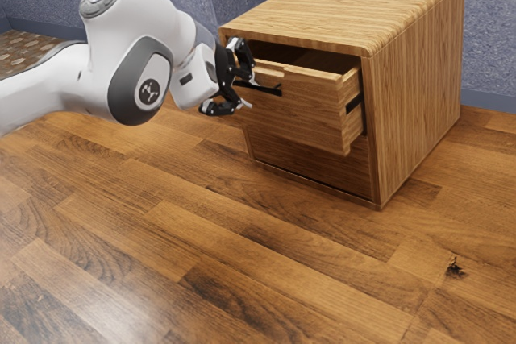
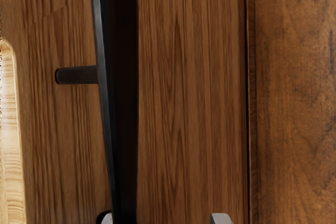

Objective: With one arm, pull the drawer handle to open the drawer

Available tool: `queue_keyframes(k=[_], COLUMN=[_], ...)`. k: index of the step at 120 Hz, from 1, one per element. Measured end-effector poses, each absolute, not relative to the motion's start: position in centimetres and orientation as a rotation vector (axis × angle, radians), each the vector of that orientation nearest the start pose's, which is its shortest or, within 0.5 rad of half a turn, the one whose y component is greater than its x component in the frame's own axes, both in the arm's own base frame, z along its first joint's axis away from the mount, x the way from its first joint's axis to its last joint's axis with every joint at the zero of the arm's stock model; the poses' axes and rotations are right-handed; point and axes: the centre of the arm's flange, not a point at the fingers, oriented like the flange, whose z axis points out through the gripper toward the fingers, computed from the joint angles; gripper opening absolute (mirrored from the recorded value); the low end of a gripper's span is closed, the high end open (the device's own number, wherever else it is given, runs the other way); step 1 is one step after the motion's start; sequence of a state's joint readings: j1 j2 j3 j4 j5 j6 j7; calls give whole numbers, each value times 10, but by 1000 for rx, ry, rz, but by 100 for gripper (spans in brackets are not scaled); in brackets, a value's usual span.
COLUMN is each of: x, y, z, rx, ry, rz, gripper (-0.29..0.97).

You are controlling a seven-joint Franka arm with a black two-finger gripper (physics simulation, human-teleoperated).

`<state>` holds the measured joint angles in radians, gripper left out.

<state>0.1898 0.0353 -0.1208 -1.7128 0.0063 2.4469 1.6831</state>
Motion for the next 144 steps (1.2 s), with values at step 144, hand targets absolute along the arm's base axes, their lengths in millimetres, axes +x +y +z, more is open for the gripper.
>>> queue_keyframes(k=[144], x=[550], y=[18], z=[633], rx=[-1738], ry=[1871], rz=[-557], gripper=[13])
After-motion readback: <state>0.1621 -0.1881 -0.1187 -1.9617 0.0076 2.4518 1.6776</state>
